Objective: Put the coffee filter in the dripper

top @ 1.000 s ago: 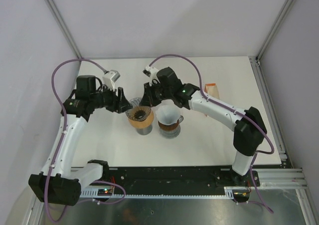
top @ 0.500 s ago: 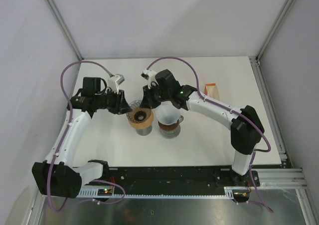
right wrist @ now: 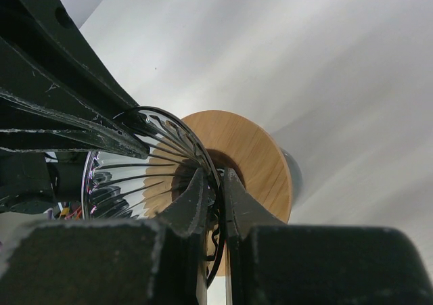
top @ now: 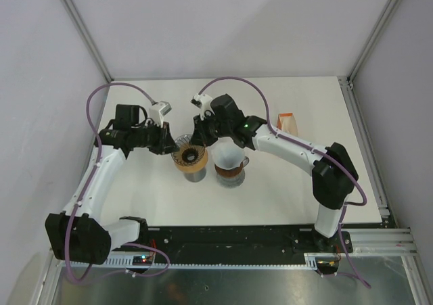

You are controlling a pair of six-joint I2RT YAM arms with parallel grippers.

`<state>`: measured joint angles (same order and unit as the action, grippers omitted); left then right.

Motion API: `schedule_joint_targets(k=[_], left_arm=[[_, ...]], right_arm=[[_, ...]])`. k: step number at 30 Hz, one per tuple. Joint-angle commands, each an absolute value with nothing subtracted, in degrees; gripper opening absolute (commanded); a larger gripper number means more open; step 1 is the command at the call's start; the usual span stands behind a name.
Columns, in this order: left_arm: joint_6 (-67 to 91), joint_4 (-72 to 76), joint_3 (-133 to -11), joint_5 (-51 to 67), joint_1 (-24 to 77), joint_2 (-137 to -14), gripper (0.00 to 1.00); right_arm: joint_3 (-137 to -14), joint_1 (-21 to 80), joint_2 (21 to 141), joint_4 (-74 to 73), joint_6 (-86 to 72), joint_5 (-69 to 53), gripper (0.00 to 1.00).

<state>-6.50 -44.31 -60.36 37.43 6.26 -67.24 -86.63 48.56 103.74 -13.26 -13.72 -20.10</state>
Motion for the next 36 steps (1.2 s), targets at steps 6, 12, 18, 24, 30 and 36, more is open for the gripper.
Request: schedule_joint_targets(k=[6,12,18,24,30,36], left_arm=[[-12.0,-45.2,-57.2,33.0,6.6,-72.3,0.00],[-13.2,-46.2,-57.0,33.2,6.5,-74.8,0.00],[-15.8,-46.1,-55.5,29.4,6.1,-75.9,0.00],[-16.5,-45.8,-55.5,30.6,5.8,-76.6,0.00],[-14.5,-45.9,-59.1,33.8,5.8,-75.4,0.00],[-11.8,-45.9,-62.2,35.8,5.9,-73.3,0.03]], right_arm=[[-84.2,46.5,109.7,-17.5,-12.9,-20.9,0.00],[-84.2,46.5,111.5,-19.7,-13.8,-20.9,0.00],[-84.3,47.8,111.6,-19.3,-13.4,-18.4,0.00],[-84.5,47.5,111.8,-19.1,-13.4,-17.8,0.00],[-86.2,48.0,110.8,-19.8,-13.2,-17.4,0.00],[-89.0,48.4,108.9,-21.0,-13.2,-17.2,0.11]])
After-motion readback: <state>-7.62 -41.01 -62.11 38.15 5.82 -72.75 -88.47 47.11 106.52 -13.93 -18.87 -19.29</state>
